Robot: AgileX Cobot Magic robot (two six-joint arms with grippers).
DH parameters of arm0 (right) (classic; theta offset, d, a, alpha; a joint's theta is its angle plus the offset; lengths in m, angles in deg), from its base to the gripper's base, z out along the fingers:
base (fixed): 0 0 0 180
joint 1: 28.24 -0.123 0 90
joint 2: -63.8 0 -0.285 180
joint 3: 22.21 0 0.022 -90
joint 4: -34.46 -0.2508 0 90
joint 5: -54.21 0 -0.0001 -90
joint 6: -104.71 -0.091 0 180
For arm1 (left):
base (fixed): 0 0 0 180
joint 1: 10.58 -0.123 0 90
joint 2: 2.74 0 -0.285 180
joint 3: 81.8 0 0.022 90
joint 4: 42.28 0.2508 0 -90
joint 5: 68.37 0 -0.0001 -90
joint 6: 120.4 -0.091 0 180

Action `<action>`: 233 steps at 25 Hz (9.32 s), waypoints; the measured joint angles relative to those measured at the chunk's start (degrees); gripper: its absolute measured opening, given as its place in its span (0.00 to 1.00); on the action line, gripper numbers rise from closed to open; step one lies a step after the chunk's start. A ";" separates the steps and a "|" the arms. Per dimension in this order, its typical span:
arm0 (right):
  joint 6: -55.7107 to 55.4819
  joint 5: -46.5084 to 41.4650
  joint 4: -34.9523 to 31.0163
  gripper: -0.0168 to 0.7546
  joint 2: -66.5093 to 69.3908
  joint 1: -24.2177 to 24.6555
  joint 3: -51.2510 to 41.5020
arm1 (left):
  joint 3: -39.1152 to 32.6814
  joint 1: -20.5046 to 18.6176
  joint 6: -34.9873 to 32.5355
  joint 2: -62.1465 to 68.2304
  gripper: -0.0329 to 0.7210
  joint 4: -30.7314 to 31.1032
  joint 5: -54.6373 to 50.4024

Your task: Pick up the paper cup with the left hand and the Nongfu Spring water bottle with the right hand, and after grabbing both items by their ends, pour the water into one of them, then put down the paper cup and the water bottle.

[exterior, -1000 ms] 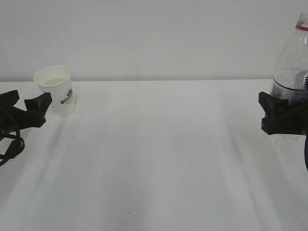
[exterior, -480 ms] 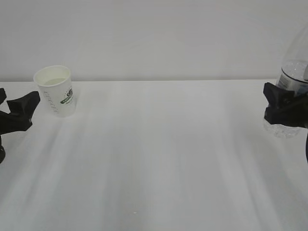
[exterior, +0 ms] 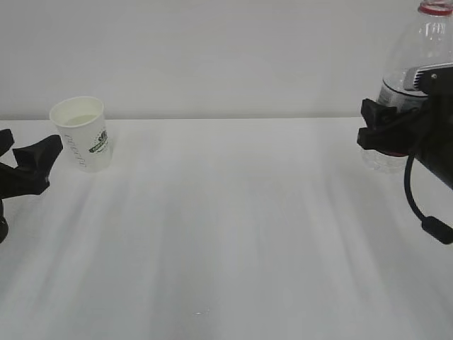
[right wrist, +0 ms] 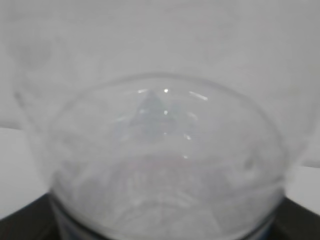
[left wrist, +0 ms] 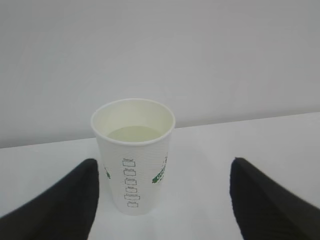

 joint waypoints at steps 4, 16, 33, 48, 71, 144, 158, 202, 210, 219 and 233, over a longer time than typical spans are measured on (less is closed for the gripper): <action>0.00 0.00 0.00 0.68 4.70 0.00 4.49 | 0.00 0.00 0.00 0.00 0.83 0.17 0.00; 1.07 0.09 0.11 0.68 18.41 0.00 16.81 | 0.00 0.00 0.00 0.00 0.83 2.75 0.00; -0.10 7.46 0.11 0.72 33.44 0.00 24.69 | 0.00 0.00 0.00 0.00 0.82 2.92 0.00; -2.33 12.95 -0.11 0.79 33.34 0.00 22.61 | -0.13 0.00 0.00 -0.12 0.82 3.01 0.00; -3.91 16.28 2.48 0.88 23.12 0.00 7.32 | -0.13 0.00 0.00 -0.31 0.82 0.29 0.00; 2.28 -42.67 3.90 0.80 -56.31 0.00 -14.91 | 12.48 0.00 -2.53 -77.07 0.80 0.21 -94.06; -0.51 -73.26 4.35 0.79 -66.90 0.00 -7.68 | 15.48 0.00 -5.11 -82.46 0.80 -0.99 -110.83; -11.54 -115.50 16.01 0.79 -95.27 0.00 -2.88 | 11.51 0.00 -10.05 -95.17 0.70 -11.38 -128.96; -11.62 -115.37 16.01 0.79 -95.44 0.00 -2.92 | 11.38 0.00 -10.05 -95.17 0.68 -11.38 -128.96; -11.52 -115.24 16.10 0.79 -95.44 0.00 -3.01 | 11.38 0.00 -10.05 -95.17 0.68 -11.38 -128.96; -10.80 -115.24 16.22 0.79 -95.44 0.00 -3.19 | 11.38 0.00 -10.05 -95.17 0.67 -11.46 -128.96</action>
